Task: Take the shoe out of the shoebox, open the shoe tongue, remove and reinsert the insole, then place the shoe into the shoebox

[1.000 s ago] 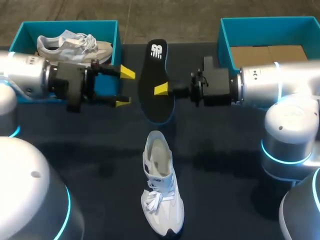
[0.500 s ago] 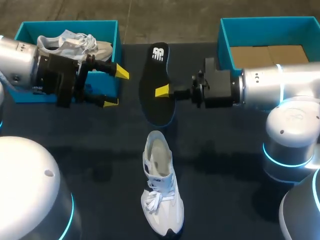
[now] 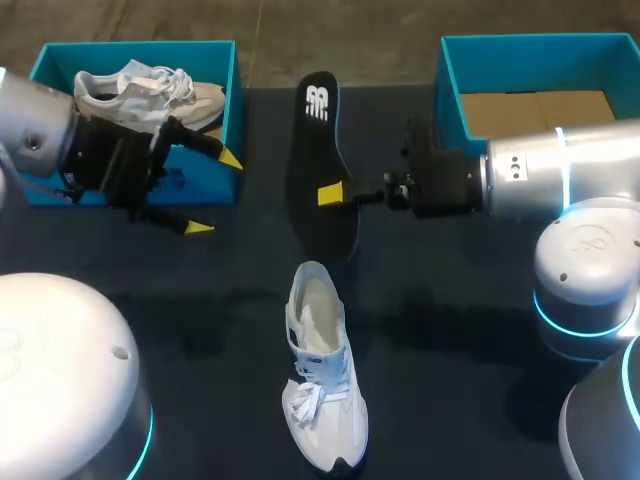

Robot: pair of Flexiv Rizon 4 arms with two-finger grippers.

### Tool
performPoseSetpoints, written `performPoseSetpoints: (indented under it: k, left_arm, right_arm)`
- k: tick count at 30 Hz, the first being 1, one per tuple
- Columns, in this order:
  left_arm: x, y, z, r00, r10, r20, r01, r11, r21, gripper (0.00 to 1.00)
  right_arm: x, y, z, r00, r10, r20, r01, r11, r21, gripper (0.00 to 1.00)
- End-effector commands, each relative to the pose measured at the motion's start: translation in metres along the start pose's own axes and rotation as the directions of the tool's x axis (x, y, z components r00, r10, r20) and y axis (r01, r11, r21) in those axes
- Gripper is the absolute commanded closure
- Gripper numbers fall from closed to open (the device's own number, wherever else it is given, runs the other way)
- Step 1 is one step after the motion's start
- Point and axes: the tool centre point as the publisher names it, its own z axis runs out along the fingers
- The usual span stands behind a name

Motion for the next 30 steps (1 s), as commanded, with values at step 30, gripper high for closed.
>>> performPoseSetpoints:
  k: [30]
  left_arm:
    - [0.040, -0.013, 0.034, 0.729, -0.650, -0.215, 0.509, 0.725, -0.465, 0.00]
  right_arm:
    - [-0.027, -0.016, 0.001, 0.971, -0.229, -0.064, 0.226, 0.972, -0.058, 1.00]
